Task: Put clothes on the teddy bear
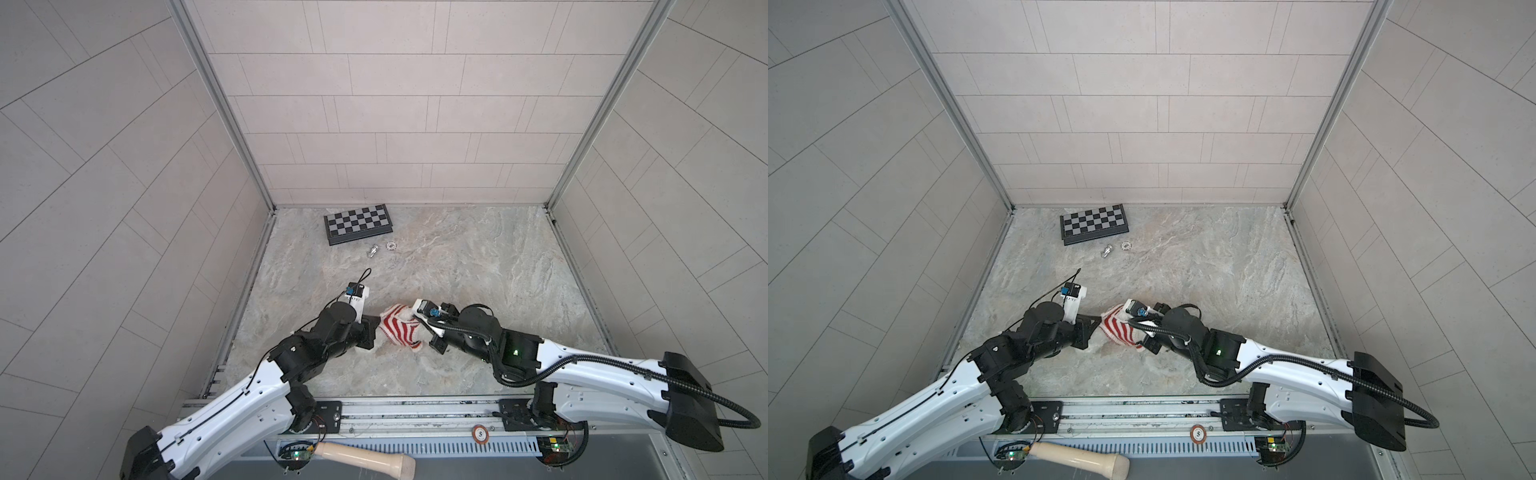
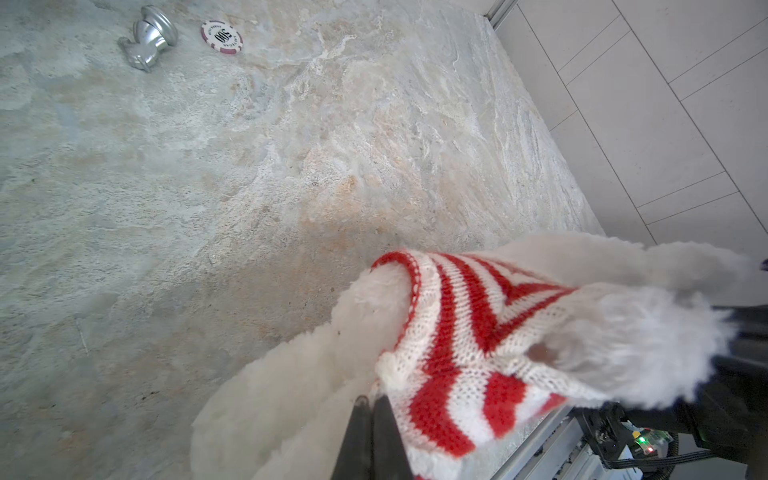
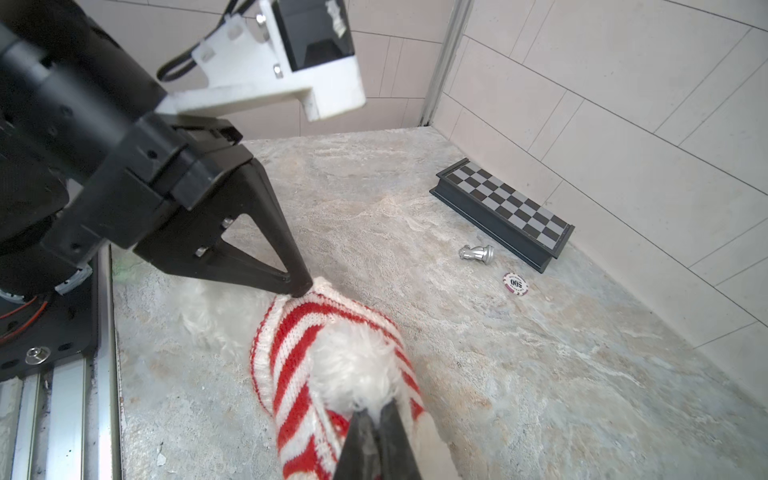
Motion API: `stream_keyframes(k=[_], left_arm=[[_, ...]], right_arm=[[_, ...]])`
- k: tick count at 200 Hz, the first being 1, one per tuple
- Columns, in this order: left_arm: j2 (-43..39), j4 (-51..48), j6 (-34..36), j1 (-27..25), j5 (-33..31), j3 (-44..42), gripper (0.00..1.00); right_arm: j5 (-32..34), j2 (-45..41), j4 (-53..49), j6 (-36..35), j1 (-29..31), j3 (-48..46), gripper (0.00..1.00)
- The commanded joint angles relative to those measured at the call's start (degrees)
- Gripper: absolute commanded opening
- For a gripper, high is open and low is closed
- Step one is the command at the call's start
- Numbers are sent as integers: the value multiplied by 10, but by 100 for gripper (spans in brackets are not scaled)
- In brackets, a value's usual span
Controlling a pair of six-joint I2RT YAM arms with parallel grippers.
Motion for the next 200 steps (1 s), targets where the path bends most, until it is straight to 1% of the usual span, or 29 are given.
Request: stream_keyframes(k=[1,20,28,48,71,74,80,86,93,98,106,124,143,147,166,178,200], left_arm=[[-4,-46,22,11,-49,-15,0],[-6,-36,33,11,-31,-12,0],[-14,-21,39,9,-11,-12,0],[-43,24,50,7,53,-16,0],[-75,26,63,1,84,-13,0],[-81,24,63,0,86,-13,3],[-91,21,64,-1,89,-13,13],[-102,16,66,-1,91,-12,29],[-114,9,70,-2,94,-10,43],[-122,3,72,-3,95,-6,48],[-131,-9,78,-4,95,2,52],[-139,-33,89,-11,89,27,51],[-129,-37,100,-33,85,54,44],[-124,-36,101,-38,85,59,43],[-94,-16,102,-72,87,80,39],[-71,11,94,-89,88,85,39],[-29,41,89,-96,85,96,39]], right_arm=[[44,-36,46,47,-4,-16,0],[11,-38,43,47,-4,-6,0],[-2,-34,39,47,-3,2,0],[-10,-29,48,55,-2,5,0],[-11,-21,44,59,-2,10,0],[-11,-20,42,59,-2,9,0],[-11,-18,38,58,-2,27,0],[-12,-16,37,56,-2,29,0],[-10,-15,34,52,-2,28,0],[-8,-14,33,50,-1,28,0],[-9,-14,31,46,-2,26,0],[-29,-18,34,33,-2,20,0],[-51,-24,56,19,-2,16,0],[-54,-25,62,17,-2,0,0],[-66,-27,70,2,-2,-3,0],[-71,-25,62,-8,-2,3,0],[-84,-26,62,-19,-2,3,0]])
